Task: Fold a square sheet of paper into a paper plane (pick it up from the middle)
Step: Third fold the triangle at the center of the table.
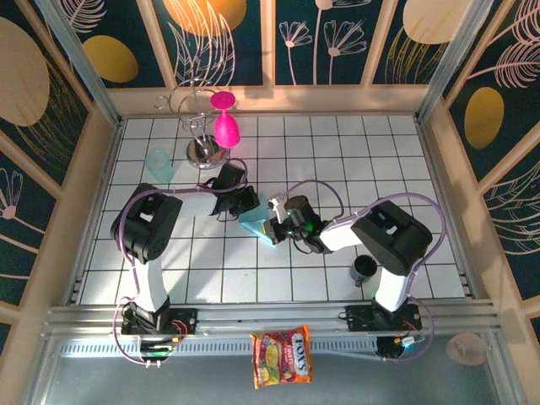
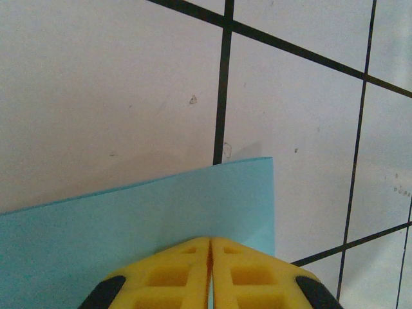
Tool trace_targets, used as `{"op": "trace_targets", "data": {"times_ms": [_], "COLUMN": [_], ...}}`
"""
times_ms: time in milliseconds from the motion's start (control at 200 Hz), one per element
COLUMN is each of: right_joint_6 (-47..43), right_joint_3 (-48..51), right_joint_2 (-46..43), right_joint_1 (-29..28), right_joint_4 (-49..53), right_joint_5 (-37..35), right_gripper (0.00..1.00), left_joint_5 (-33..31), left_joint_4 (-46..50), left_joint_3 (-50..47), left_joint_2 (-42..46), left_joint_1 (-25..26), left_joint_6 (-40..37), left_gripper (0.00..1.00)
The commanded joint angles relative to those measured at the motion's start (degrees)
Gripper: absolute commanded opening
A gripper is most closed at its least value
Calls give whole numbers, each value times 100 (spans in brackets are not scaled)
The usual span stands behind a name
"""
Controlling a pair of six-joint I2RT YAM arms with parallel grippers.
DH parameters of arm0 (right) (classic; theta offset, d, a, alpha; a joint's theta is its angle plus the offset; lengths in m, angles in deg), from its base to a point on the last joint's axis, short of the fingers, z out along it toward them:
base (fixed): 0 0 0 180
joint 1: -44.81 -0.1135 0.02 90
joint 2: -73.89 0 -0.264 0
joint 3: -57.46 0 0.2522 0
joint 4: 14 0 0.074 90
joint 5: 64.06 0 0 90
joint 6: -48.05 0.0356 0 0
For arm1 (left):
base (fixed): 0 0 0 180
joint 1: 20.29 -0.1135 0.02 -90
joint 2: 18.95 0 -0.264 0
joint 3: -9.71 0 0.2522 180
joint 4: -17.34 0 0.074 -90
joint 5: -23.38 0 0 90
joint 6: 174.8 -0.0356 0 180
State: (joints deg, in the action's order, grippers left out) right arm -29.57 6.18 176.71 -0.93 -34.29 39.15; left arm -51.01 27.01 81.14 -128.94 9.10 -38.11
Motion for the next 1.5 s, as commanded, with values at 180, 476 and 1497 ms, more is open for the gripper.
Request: {"op": "trace_targets", "data": {"times_ms": [180,476,1497], "right_joint_6": [-14,5,229], "right_joint_3": [-123,-124,-260], "right_joint_2": [114,153,312], "right_joint_1": [13,4,-14], "right_joint_4": [66,141,501], "right_joint_5": [-204,-293,-161], "right_gripper": [0,0,0], "left_joint_5": [-133,-146,-720], "left_joint_4": [454,455,302], "left_joint_3": [-63,-75,-962], "left_joint_2": [-268,-259,1815], "left_joint_1": [63,67,467], "left_joint_6": [-62,-51,1129], "left_gripper": [11,11,21]}}
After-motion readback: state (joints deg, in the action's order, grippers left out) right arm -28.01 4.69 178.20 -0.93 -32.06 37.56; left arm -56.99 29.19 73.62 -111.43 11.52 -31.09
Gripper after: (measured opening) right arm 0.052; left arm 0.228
